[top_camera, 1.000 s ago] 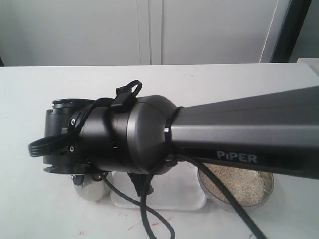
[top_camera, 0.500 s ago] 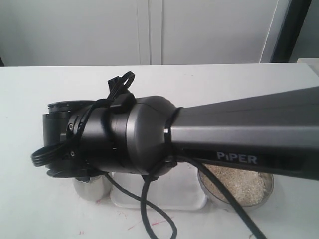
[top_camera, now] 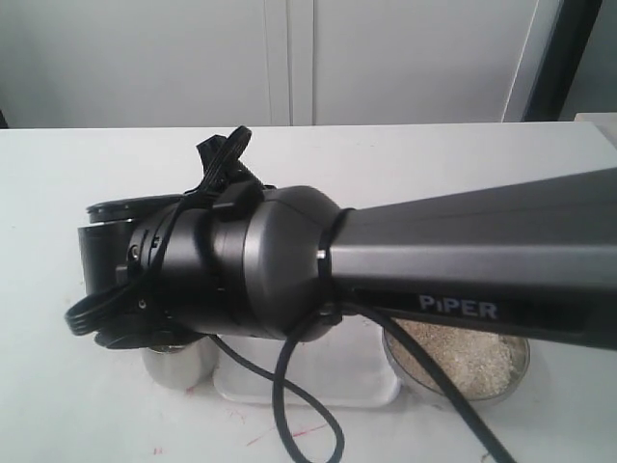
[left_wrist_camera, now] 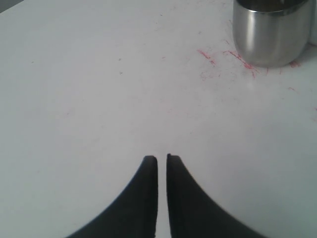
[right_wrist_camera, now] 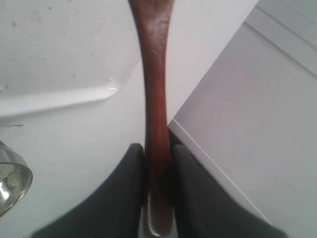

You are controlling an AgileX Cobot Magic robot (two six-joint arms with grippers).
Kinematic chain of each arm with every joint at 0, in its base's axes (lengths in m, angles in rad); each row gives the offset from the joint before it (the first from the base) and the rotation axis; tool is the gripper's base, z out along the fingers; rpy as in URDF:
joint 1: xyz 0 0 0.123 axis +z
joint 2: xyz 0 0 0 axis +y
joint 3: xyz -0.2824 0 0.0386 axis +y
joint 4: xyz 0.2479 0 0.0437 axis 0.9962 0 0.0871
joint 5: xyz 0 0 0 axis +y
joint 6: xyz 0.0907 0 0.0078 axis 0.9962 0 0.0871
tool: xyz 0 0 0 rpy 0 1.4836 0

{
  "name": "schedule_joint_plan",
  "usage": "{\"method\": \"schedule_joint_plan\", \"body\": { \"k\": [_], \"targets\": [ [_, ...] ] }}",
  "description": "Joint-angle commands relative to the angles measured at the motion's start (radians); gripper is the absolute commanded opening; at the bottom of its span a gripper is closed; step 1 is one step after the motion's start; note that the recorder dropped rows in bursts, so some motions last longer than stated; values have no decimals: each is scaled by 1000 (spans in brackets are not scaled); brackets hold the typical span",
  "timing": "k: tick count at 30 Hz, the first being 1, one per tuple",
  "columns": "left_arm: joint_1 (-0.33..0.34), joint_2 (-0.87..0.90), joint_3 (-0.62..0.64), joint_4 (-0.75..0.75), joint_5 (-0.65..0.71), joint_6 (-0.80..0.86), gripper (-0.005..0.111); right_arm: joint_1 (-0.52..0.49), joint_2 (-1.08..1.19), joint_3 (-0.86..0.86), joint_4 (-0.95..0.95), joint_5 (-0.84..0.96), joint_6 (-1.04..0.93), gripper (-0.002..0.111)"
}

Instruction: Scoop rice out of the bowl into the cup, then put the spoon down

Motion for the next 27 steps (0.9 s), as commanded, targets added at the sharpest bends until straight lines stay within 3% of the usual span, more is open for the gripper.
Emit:
{"method": "schedule_joint_plan", "body": {
  "k": [1, 9, 27],
  "targets": [
    [-7, 0, 9, -6, 49, -6, 14, 21, -3, 11, -15, 5, -16, 0],
    [-7, 0, 9, -6, 49, -6, 14, 41, -3, 59, -186, 5, -13, 0],
    [-7, 0, 9, -6, 49, -6, 14, 72, 37, 59, -247, 5, 47, 0]
  ]
}}
